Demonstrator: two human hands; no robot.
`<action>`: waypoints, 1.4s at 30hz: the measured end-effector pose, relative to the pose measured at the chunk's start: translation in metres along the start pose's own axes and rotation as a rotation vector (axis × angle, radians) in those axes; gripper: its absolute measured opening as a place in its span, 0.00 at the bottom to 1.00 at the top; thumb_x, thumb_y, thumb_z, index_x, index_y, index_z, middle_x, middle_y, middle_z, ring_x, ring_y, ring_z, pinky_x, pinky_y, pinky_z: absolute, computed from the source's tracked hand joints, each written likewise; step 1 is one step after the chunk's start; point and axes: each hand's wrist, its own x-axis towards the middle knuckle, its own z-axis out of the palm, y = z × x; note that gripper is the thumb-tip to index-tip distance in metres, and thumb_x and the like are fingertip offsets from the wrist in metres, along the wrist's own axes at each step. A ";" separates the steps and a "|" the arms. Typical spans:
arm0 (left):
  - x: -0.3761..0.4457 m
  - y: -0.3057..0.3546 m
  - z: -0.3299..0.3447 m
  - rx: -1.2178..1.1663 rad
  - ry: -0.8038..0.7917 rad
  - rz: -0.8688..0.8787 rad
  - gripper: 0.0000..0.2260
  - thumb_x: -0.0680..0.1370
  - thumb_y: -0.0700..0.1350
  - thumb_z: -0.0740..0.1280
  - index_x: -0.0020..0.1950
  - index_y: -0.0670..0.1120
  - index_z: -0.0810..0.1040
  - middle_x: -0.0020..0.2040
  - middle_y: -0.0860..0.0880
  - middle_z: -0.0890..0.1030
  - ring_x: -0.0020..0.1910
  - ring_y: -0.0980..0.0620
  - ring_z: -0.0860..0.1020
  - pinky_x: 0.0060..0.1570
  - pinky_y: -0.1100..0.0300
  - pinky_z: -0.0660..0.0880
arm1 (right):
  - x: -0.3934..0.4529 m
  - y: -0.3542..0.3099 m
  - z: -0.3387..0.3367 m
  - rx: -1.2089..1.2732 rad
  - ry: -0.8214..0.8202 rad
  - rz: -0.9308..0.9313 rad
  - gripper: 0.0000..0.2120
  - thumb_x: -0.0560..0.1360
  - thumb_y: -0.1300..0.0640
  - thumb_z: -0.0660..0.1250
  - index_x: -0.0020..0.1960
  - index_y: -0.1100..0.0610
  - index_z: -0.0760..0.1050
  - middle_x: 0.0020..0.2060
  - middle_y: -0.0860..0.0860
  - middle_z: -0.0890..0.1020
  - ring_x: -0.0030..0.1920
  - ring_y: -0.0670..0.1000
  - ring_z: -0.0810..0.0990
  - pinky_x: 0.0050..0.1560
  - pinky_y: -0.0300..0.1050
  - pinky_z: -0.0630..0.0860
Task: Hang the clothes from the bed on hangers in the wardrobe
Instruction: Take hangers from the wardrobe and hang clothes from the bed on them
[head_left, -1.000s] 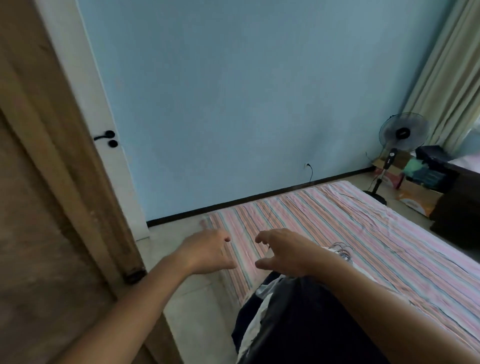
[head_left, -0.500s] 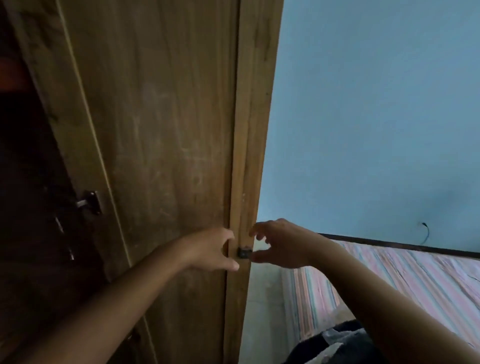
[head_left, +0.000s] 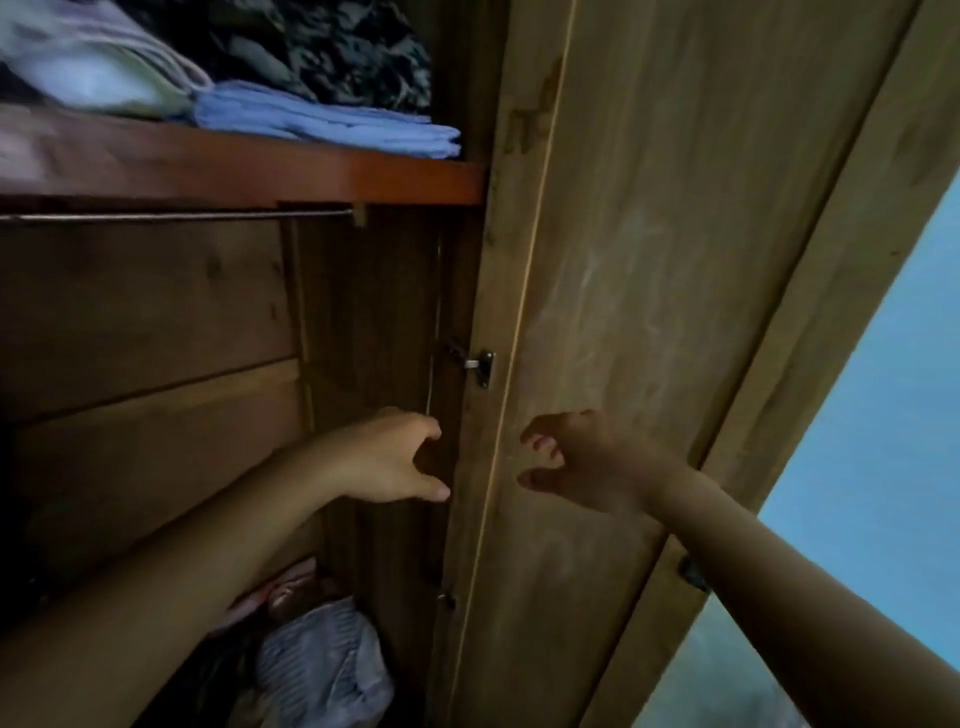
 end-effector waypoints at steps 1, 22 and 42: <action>-0.011 -0.011 -0.003 0.004 0.021 -0.044 0.36 0.73 0.59 0.72 0.76 0.52 0.62 0.73 0.51 0.68 0.68 0.52 0.69 0.64 0.54 0.71 | 0.007 -0.008 0.002 0.004 -0.008 -0.033 0.22 0.77 0.44 0.69 0.68 0.48 0.73 0.62 0.46 0.79 0.56 0.45 0.78 0.55 0.40 0.75; -0.188 -0.161 -0.099 0.187 0.274 -0.586 0.17 0.76 0.50 0.71 0.63 0.50 0.74 0.59 0.51 0.75 0.55 0.52 0.76 0.54 0.57 0.75 | 0.133 -0.227 0.015 0.027 -0.099 -0.472 0.22 0.76 0.44 0.70 0.67 0.50 0.74 0.58 0.47 0.79 0.59 0.50 0.78 0.60 0.48 0.76; -0.234 -0.241 -0.116 0.183 0.546 -0.953 0.07 0.76 0.35 0.65 0.52 0.43 0.75 0.54 0.43 0.76 0.53 0.43 0.78 0.51 0.51 0.78 | 0.211 -0.467 0.084 0.460 -0.143 -0.664 0.20 0.82 0.52 0.63 0.69 0.61 0.71 0.64 0.59 0.77 0.60 0.56 0.78 0.53 0.41 0.74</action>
